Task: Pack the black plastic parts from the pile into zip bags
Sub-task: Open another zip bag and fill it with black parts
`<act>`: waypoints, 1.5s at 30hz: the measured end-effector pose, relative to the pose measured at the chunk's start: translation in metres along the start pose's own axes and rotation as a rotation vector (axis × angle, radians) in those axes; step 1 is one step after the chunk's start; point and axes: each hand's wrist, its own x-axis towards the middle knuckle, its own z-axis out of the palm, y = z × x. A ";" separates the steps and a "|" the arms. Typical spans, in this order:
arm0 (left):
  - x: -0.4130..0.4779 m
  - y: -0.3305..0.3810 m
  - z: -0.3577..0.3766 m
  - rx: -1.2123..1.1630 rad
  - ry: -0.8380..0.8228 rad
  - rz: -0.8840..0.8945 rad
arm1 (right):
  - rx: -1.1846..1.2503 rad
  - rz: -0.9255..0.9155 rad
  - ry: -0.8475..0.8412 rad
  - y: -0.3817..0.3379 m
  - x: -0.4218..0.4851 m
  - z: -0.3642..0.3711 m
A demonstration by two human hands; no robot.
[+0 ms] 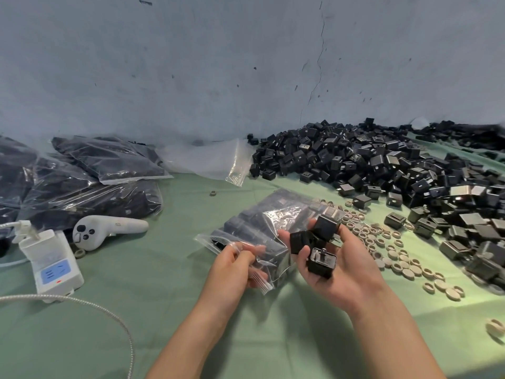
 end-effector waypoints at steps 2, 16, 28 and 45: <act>0.000 0.000 -0.001 -0.004 -0.011 0.000 | 0.046 -0.059 0.043 -0.003 0.001 -0.004; 0.003 0.000 0.000 -0.079 -0.057 -0.018 | -0.015 -0.059 0.056 -0.009 0.013 0.001; 0.001 0.003 0.008 -0.366 0.011 -0.094 | 0.033 -0.002 -0.033 -0.006 0.020 0.005; 0.003 0.014 0.010 -0.406 -0.142 -0.168 | 0.058 -0.124 0.059 -0.002 0.004 -0.009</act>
